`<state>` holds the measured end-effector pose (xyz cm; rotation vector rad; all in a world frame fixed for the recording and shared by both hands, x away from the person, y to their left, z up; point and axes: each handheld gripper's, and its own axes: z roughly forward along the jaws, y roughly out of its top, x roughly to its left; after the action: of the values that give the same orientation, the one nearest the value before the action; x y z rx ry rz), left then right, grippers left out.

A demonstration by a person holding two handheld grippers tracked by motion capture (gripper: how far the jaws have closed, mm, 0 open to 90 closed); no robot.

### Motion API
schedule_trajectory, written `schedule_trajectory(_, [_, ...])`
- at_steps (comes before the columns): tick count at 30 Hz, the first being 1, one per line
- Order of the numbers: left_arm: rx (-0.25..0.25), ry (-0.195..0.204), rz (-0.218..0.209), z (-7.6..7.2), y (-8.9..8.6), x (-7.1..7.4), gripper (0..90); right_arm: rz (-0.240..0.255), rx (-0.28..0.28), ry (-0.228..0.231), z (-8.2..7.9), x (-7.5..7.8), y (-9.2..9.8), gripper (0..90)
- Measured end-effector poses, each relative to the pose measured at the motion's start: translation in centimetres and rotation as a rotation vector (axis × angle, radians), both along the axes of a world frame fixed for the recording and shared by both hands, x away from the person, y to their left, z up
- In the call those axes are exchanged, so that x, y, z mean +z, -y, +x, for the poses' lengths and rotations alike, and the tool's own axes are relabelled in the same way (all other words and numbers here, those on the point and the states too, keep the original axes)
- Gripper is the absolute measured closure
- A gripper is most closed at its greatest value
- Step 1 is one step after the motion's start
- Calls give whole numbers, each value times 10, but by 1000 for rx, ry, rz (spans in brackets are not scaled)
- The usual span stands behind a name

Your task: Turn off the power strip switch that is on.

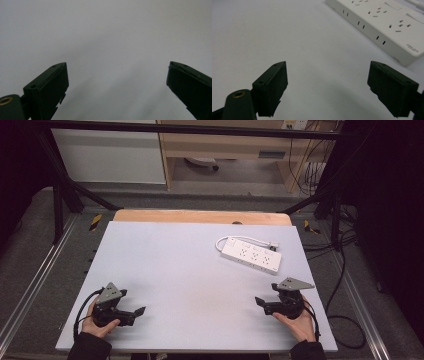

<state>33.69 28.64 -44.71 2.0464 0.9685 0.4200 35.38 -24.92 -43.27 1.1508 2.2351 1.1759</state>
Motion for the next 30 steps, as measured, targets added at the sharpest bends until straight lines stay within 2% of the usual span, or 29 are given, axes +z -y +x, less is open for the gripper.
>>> schedule_trajectory(6, [2,0,1,0,1,0,37,3,-15,31,2,5,0,256])
schedule_trajectory(20, [5,-1,2,0,0,0,38,22,-36,50,12,12,-1,427])
schedule_trajectory(30, [6,1,3,0,0,0,39,14,-56,61,21,17,-5,523])
